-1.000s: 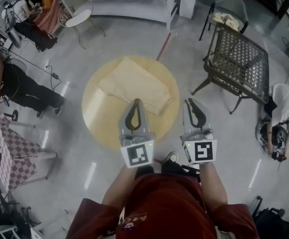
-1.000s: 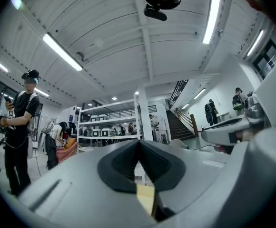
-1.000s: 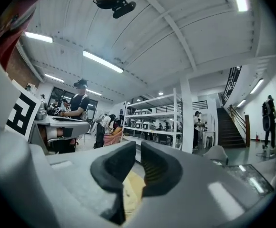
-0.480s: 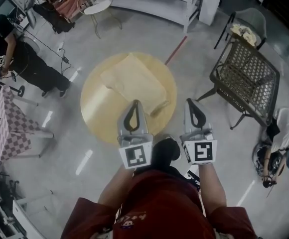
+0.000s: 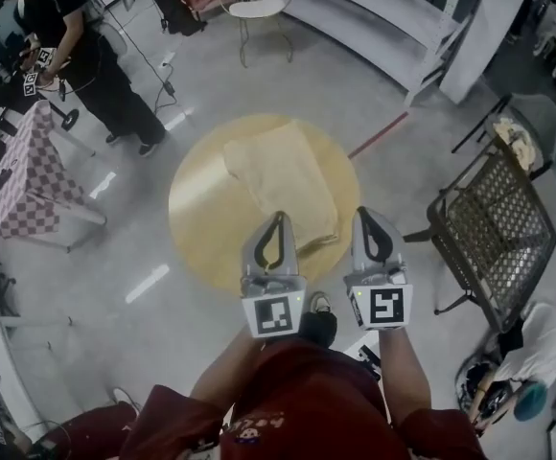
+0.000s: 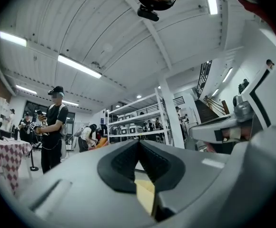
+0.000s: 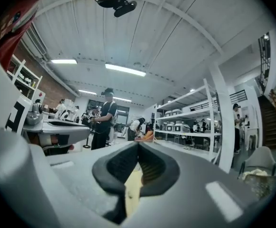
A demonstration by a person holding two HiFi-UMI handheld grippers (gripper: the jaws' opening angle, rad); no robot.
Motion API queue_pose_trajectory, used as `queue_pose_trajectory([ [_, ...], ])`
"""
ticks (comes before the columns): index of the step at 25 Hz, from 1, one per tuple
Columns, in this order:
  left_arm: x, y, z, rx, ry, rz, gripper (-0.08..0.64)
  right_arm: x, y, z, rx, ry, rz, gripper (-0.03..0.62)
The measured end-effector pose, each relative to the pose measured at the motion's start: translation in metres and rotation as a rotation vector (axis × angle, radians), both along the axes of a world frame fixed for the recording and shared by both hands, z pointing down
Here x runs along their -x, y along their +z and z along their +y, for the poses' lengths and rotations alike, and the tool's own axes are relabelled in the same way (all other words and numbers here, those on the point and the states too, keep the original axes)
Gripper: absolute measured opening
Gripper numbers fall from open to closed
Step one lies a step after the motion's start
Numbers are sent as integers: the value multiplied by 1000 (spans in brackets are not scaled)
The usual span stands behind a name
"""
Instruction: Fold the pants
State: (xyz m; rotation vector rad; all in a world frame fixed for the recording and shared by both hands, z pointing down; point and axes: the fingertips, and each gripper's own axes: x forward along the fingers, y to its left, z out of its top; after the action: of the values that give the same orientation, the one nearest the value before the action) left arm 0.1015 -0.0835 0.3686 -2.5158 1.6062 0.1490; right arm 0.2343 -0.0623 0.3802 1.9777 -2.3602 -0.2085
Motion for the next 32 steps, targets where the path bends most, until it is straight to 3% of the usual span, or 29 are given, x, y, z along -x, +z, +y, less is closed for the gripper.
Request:
queue_pose_trajectory([
  [10, -7, -19, -26, -12, -223, 5, 6, -16, -24, -55, -13, -212, 8, 0],
  [21, 26, -18, -22, 7, -407, -38, 6, 8, -19, -83, 6, -400, 19, 0],
  [29, -1, -2, -43, 37, -392, -106, 6, -4, -7, -107, 41, -487, 25, 0],
  [32, -8, 7, -44, 55, -361, -204, 6, -2, -7, -108, 32, -512, 50, 0],
])
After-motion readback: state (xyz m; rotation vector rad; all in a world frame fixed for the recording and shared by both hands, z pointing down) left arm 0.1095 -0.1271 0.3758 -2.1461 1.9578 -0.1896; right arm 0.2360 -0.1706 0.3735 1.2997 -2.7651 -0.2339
